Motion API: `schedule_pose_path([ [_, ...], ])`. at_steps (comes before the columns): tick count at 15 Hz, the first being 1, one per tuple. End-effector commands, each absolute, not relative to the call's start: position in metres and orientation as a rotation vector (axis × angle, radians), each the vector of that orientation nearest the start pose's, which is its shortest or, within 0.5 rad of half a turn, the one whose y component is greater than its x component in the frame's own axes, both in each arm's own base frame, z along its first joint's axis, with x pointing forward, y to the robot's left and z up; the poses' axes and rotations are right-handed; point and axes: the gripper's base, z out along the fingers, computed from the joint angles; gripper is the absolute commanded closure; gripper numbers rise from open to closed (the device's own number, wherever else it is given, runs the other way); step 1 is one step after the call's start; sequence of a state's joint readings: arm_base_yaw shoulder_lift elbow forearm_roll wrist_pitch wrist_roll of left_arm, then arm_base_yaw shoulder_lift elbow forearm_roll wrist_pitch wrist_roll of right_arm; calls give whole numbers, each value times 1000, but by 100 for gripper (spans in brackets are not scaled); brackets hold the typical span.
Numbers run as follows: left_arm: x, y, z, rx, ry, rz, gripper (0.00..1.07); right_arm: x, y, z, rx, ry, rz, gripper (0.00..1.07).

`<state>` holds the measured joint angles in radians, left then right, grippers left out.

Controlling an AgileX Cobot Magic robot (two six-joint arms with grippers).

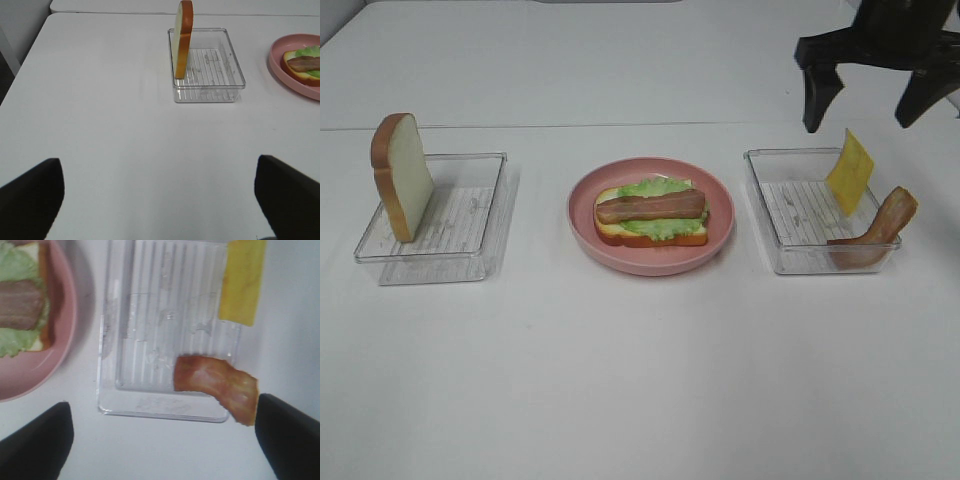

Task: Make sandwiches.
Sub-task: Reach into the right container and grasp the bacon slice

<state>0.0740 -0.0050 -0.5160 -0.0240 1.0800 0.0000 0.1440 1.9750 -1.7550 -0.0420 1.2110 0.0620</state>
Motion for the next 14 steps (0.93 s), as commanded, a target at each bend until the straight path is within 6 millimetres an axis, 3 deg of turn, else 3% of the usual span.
schedule_pose_path([
  [1, -11, -3, 281, -74, 2012, 10, 11, 404, 10, 258, 44, 3038, 23, 13],
  [4, -11, -3, 281, -74, 2012, 10, 11, 395, -12, 224, 131, 3078, 37, 13],
  [6, -11, -3, 281, -74, 2012, 10, 11, 396, -11, 196, 96, 3041, 54, 14],
  [14, -11, -3, 281, -74, 2012, 10, 11, 408, -9, 162, 87, 3049, 91, 20],
])
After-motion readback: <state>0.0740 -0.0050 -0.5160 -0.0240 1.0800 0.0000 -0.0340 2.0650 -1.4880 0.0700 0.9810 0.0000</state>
